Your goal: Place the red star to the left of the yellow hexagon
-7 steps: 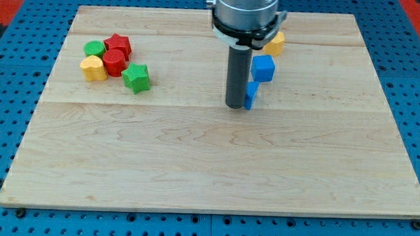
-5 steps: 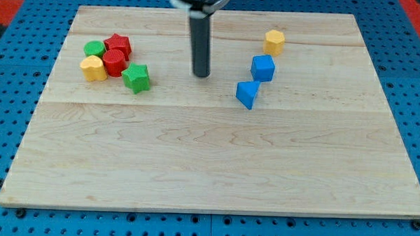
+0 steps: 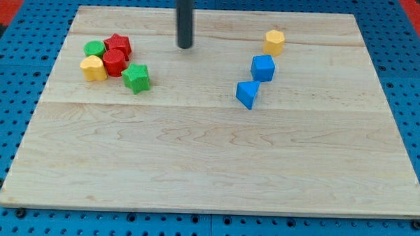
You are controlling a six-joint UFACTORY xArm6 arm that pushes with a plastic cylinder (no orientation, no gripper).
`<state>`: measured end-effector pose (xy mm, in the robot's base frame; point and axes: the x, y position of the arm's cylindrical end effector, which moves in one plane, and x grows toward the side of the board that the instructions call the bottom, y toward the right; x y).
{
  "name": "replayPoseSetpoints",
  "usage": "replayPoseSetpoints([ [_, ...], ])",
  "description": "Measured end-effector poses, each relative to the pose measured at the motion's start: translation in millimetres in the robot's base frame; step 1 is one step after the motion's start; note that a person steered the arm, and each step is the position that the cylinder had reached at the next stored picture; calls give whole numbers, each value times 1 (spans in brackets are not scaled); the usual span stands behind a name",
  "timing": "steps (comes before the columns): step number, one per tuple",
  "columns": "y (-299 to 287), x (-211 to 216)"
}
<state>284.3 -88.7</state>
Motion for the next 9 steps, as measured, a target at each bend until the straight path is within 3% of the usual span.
replayPoseSetpoints([
  [1,-130,-25],
  [2,-200,1],
  [3,-179,37],
  [4,-104,33],
  [5,8,23],
  [6,4,6],
  [7,35,4],
  [9,20,-5],
])
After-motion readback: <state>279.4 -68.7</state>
